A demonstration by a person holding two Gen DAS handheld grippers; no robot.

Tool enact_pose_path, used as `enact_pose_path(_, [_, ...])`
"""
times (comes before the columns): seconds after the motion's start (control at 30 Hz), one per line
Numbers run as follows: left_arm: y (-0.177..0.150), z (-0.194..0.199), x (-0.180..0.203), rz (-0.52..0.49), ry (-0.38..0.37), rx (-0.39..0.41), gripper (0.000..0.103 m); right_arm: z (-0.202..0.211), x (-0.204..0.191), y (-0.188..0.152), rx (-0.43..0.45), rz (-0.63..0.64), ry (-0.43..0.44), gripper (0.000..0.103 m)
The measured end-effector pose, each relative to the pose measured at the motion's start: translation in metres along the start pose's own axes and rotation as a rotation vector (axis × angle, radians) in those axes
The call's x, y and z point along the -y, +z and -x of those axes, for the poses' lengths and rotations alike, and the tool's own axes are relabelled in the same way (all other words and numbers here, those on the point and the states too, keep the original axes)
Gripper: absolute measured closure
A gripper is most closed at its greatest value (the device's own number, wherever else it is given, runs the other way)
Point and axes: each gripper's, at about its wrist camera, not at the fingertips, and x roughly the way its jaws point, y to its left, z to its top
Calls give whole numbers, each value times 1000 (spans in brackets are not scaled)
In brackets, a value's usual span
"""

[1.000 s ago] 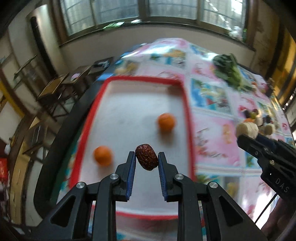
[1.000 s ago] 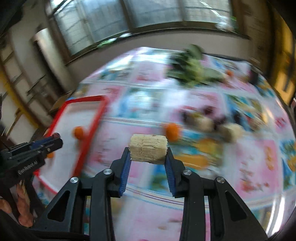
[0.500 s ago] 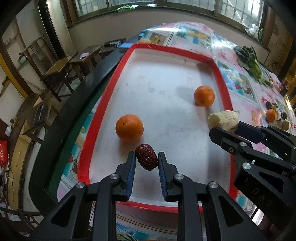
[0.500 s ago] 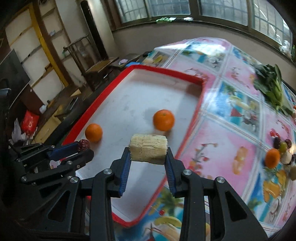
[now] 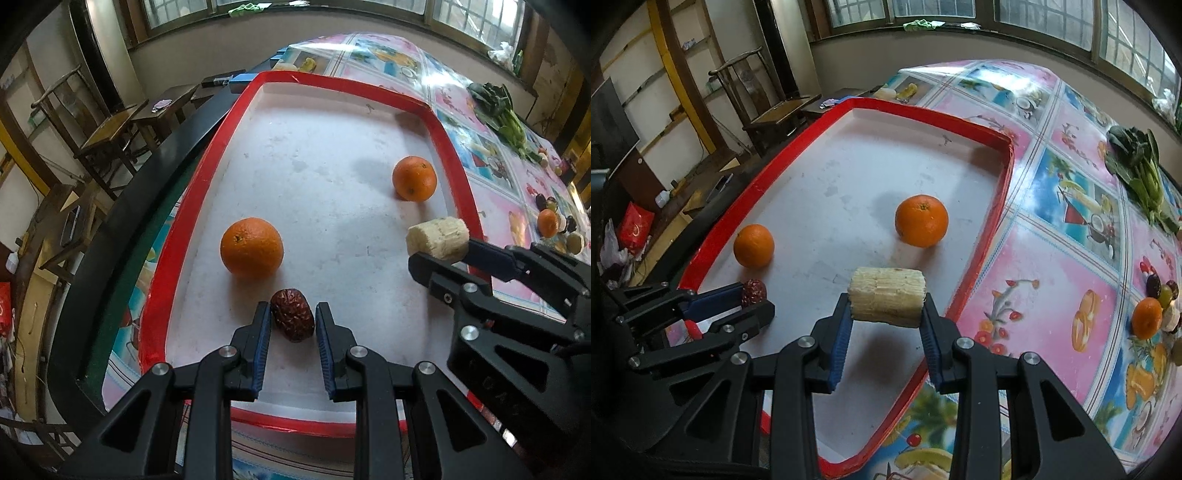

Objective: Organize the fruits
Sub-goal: 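Carry the red date in the left gripper to the tray while right gripper carries the pale cylinder, then open left gripper to drop the date in the tray while right gripper releases the cylinder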

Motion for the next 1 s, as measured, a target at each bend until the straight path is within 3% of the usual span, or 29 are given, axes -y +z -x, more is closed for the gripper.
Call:
enact_pose_path(0.37, [1, 0, 1, -11, 22, 7, 77, -10, -6, -2, -22, 8, -8, 65])
enact_pose_path(0.67, [2, 2, -8, 18, 39, 10, 66, -13, -6, -2, -28, -4, -14, 65])
enact_pose_path(1.0, [8, 15, -17, 39, 90, 69, 50, -7, -4, 3, -11, -45, 11, 50])
